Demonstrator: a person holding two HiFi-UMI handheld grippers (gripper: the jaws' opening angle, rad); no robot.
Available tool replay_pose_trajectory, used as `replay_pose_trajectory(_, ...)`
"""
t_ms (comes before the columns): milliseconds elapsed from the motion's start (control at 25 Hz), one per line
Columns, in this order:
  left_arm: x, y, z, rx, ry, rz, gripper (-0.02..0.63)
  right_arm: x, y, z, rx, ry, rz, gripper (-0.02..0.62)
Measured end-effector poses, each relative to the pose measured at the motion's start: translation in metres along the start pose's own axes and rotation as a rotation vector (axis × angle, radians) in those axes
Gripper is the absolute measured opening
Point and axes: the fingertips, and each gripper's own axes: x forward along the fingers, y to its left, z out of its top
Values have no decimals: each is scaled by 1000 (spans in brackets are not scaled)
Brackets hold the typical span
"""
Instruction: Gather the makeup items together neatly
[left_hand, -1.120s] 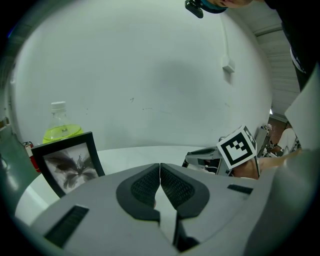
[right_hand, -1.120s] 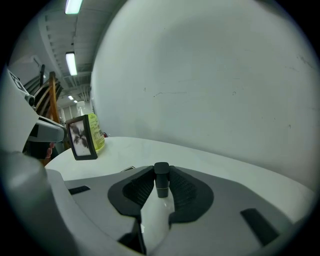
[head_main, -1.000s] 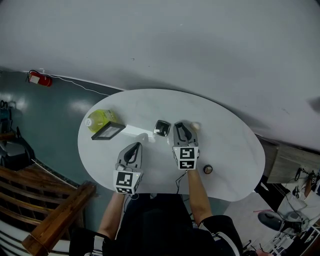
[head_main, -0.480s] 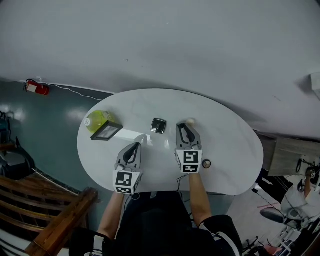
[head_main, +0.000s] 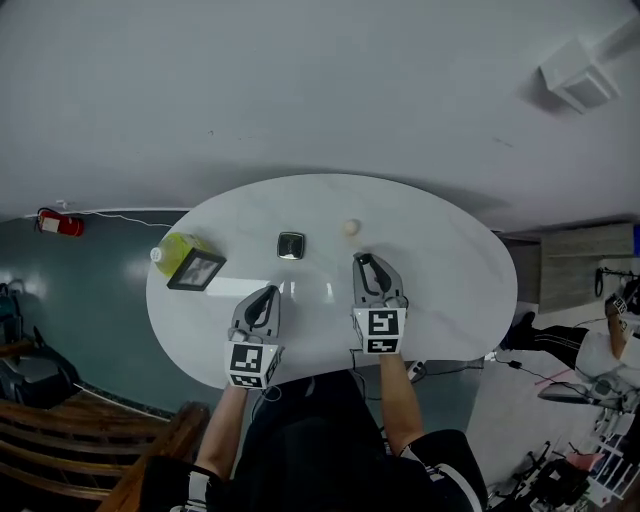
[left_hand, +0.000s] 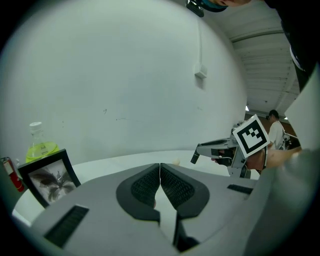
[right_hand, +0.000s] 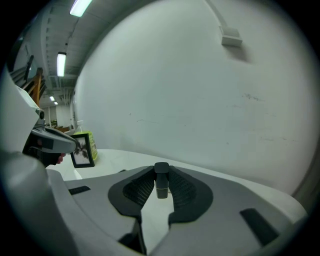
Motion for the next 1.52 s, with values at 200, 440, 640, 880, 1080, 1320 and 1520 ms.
replay_pose_trajectory(200, -2, -23, -2, 30, -3, -54, 20, -32, -9, -12, 18, -5, -55, 106)
replay_pose_trajectory(440, -5, -44, -12, 54, 9, -107, 20, -60, -15, -33, 45, 9, -101, 106)
replay_pose_trajectory(640, -3, -57, -25, 65, 22, -143, 20, -73, -16, -54, 75, 25, -120, 106)
replay_pose_trajectory(880, -1, -73, -43, 75, 44, -177, 20, -83, -18, -86, 100, 51, -140, 106)
replay_pose_trajectory(1080, 3, -79, -58, 75, 68, -182, 20, -82, -21, -113, 126, 68, -144, 106)
replay_pose_trajectory(1320, 9, -83, -71, 71, 89, -183, 20, -78, -23, -134, 138, 77, -141, 106)
replay_pose_trajectory(1520, 13, -91, -80, 59, 96, -189, 20, -76, -22, -151, 128, 85, -135, 106)
